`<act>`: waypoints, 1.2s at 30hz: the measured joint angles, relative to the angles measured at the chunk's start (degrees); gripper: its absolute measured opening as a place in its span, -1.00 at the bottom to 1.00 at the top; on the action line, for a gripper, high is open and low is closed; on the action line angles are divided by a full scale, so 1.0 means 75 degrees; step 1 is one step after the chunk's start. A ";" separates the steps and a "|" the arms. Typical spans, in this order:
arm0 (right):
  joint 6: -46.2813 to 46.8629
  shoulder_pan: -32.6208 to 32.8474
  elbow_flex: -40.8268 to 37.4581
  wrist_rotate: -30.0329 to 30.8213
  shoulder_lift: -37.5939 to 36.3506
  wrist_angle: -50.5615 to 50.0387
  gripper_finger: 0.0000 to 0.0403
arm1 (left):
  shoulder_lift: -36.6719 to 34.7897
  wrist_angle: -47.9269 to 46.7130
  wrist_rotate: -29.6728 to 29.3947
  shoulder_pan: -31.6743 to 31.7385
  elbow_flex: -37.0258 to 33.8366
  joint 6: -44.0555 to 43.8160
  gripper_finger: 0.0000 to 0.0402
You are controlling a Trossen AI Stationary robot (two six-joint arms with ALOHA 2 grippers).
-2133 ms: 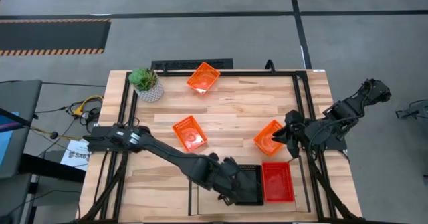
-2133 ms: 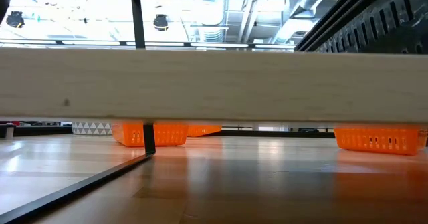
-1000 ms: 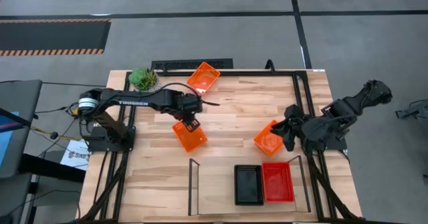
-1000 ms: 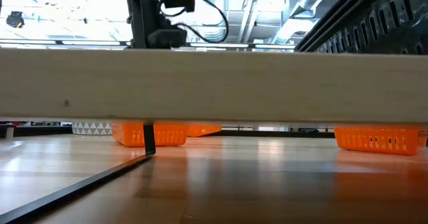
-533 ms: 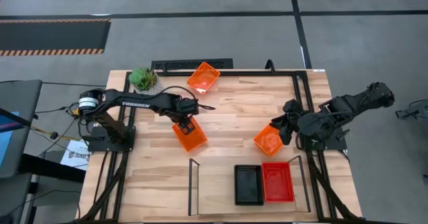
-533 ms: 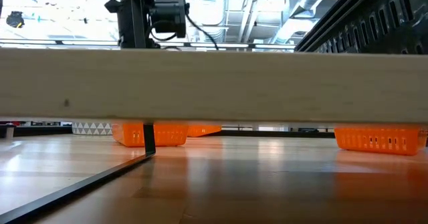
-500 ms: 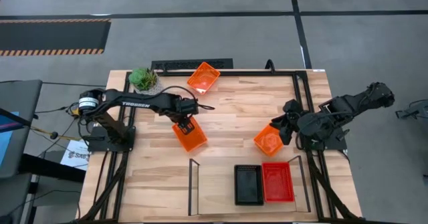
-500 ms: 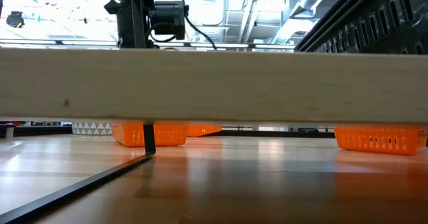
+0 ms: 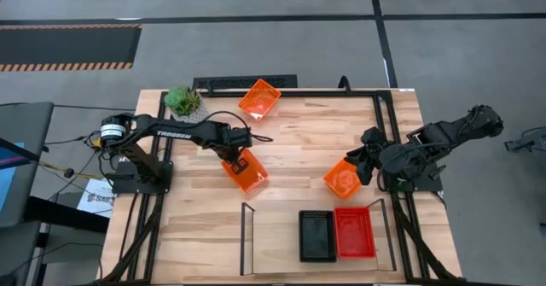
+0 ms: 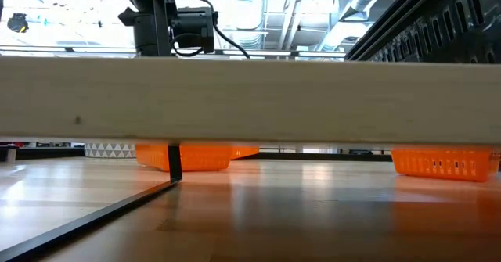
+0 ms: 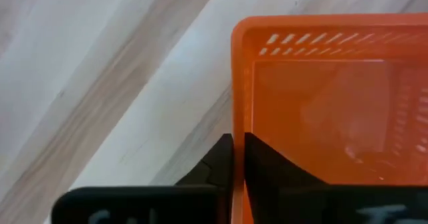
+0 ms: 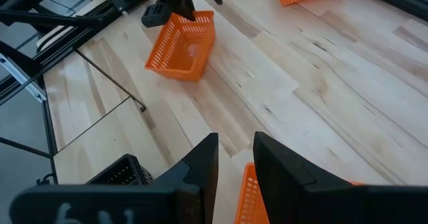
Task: Stack baskets on shelf by color
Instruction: Put the bottom left orange bin on the shelf
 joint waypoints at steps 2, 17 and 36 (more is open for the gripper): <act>0.0000 0.0000 0.0000 0.0000 0.0000 0.0011 -0.41 | 0.0000 0.0051 0.0003 0.0003 0.0000 -0.0046 -0.96; -0.0001 0.0003 0.0000 -0.0029 0.0001 0.0057 -0.41 | -0.0423 -0.0744 0.0158 -0.0074 0.3009 0.0239 -1.00; -0.0204 0.0003 0.0000 -0.0064 0.0001 -0.0055 -0.41 | -0.0155 -0.0002 0.0347 -0.2902 0.5200 0.1291 -1.00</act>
